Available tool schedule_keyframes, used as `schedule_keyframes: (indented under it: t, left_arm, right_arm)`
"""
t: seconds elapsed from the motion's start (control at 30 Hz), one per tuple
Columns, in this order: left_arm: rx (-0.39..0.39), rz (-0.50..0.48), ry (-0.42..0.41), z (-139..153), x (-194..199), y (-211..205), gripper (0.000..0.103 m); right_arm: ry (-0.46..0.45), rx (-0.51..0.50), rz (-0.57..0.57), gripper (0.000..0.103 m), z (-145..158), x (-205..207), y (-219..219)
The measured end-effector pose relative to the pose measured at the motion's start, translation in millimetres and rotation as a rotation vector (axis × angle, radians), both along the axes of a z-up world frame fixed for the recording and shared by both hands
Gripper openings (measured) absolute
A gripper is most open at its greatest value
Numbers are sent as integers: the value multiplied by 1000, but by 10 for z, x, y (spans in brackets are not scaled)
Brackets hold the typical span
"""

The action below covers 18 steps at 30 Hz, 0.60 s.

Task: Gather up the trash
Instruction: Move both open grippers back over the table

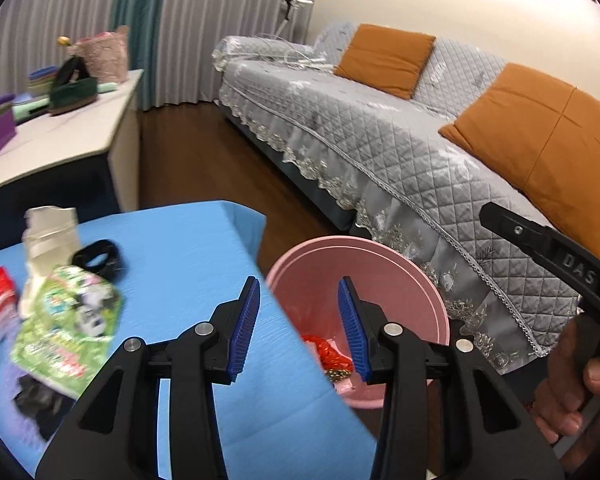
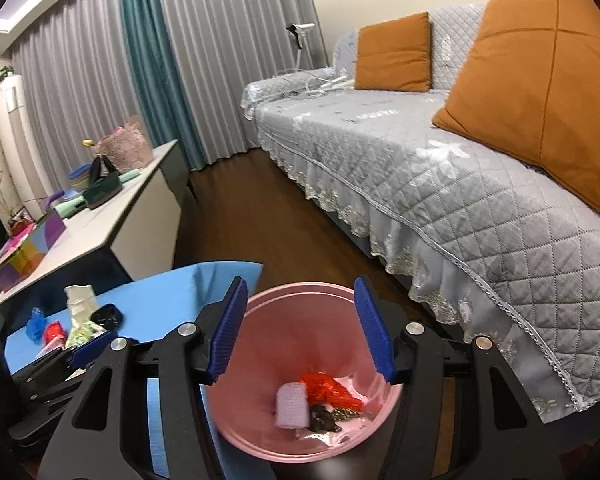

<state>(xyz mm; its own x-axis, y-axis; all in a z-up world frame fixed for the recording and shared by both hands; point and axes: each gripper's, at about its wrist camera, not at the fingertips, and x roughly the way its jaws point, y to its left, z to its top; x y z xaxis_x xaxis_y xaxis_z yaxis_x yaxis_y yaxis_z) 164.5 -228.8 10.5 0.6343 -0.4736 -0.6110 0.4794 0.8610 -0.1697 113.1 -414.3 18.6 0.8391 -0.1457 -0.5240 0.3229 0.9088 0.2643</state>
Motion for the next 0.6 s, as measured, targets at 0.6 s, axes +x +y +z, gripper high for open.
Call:
schedule_keyframes:
  t: [0.6]
  left_arm:
    - [27, 286, -91, 509, -401, 1815, 30]
  right_arm:
    - [-80, 77, 247, 32, 217, 116, 1085]
